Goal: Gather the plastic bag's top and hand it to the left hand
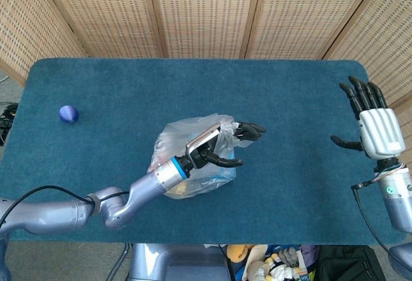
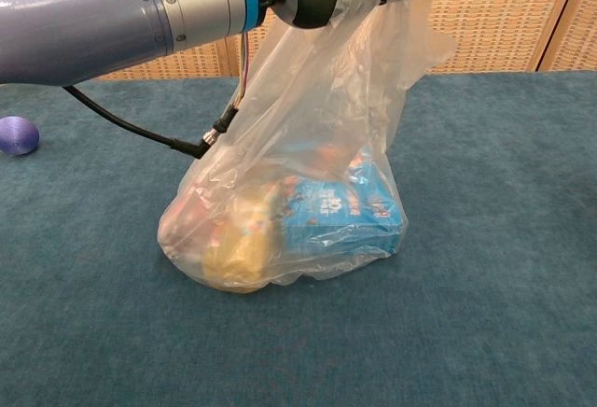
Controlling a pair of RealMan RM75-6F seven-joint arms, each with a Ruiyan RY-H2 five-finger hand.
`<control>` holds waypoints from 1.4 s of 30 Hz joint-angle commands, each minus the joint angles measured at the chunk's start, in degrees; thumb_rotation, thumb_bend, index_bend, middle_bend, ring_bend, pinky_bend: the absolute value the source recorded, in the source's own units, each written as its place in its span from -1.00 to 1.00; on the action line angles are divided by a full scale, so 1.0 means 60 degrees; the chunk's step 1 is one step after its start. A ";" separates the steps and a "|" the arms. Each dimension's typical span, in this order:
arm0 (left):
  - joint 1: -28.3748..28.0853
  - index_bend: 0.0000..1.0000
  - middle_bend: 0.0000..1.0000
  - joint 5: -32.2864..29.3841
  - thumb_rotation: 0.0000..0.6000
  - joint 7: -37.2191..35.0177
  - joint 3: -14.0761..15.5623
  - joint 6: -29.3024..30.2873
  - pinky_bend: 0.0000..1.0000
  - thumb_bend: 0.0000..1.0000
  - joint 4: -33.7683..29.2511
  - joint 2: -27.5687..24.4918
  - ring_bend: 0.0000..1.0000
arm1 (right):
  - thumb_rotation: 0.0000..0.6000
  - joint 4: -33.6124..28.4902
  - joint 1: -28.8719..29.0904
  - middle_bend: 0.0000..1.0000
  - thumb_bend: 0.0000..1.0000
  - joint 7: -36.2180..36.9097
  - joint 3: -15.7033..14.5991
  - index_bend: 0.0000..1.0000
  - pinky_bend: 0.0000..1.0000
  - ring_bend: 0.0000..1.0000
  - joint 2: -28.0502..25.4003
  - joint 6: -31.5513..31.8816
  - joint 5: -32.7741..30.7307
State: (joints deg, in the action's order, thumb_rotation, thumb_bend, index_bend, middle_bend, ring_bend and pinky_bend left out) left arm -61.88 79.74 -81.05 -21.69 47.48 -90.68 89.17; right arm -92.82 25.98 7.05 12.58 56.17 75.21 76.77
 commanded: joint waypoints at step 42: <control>0.0334 0.77 0.75 -0.2530 1.00 0.3470 -0.1053 -0.0191 0.37 0.83 -0.1167 0.0026 0.21 | 1.00 0.1618 -0.2056 -1.00 -1.00 0.0307 -0.1345 -1.00 -1.00 -1.00 0.2470 0.1924 0.1858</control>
State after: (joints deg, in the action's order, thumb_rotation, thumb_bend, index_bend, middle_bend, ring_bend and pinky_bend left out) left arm -60.03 65.01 -60.86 -27.77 46.80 -97.39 89.82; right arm -83.11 13.66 8.88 4.50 70.99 86.76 87.91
